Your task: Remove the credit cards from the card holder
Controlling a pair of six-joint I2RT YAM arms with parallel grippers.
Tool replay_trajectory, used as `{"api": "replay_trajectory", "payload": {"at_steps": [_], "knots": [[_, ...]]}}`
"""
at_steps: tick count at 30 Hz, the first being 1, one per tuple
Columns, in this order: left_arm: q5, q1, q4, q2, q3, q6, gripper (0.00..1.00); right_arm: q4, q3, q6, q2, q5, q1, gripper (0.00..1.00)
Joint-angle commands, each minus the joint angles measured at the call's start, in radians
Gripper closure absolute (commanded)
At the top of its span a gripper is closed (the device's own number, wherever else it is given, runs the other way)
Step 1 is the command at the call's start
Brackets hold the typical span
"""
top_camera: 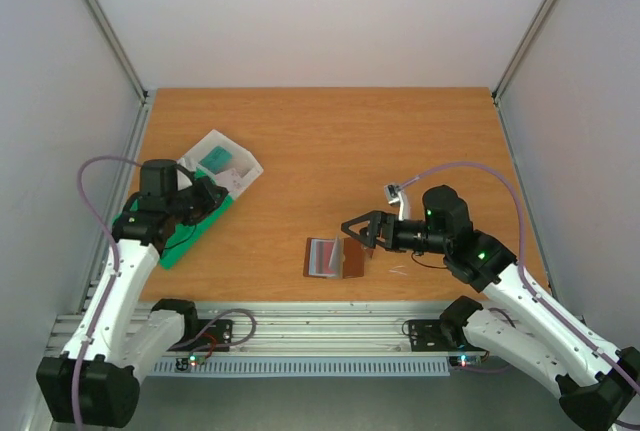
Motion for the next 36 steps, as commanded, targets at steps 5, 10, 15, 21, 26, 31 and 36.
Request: {"api": "replay_trajectory", "payload": {"at_steps": [5, 10, 15, 21, 26, 31, 36], "knots": [[-0.139, 0.178, -0.045, 0.028, 0.032, 0.089, 1.0, -0.022, -0.004, -0.041, -0.006, -0.019, 0.003, 0.01], [-0.19, 0.251, -0.015, 0.088, 0.054, 0.105, 0.99, -0.02, -0.004, -0.044, 0.003, -0.032, 0.003, 0.02], [-0.175, 0.319, -0.002, 0.174, 0.084, 0.13, 1.0, -0.04, -0.004, -0.047, -0.011, -0.025, 0.002, 0.01], [-0.14, 0.38, 0.011, 0.267, 0.102, 0.168, 1.0, -0.048, -0.003, -0.048, -0.021, -0.02, 0.003, 0.02], [-0.121, 0.387, 0.053, 0.325, 0.108, 0.181, 1.0, -0.049, 0.001, -0.047, -0.025, -0.016, 0.002, 0.02], [-0.121, 0.387, 0.083, 0.369, 0.119, 0.182, 1.0, -0.058, -0.002, -0.048, -0.035, -0.001, 0.002, 0.02], [-0.142, 0.387, 0.1, 0.399, 0.124, 0.178, 1.0, -0.057, 0.003, -0.048, -0.027, -0.004, 0.003, 0.02]]}}
